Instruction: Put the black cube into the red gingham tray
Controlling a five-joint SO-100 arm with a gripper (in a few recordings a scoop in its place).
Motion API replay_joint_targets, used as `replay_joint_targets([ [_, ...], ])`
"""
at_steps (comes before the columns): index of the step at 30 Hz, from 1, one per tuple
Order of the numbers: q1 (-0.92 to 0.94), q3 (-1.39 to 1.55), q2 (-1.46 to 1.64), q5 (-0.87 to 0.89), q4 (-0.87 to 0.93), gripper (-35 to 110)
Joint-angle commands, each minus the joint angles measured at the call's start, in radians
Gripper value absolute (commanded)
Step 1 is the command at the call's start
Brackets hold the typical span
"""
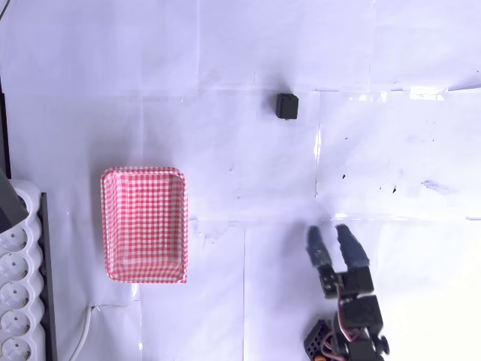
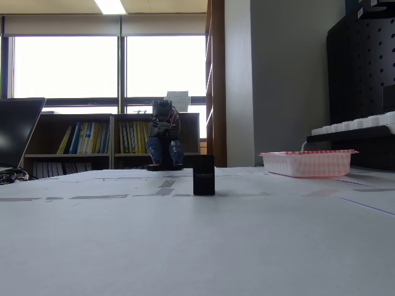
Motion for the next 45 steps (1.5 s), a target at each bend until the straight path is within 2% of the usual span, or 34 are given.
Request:
replay_joint_targets([
  [1,-0.023,0.183,0.291,-0.008,-0.164,40],
  [8,-0.018,0.443,0.710,-0.018,-0.462,47],
  [15,-0.051,0.669,0.930,-0.005,-0.561,47],
  [25,-0.064,1.112,1.223,0.028,-0.538,47],
  [45,-0.067,1.694,1.488,-0.008,-0.293,47],
])
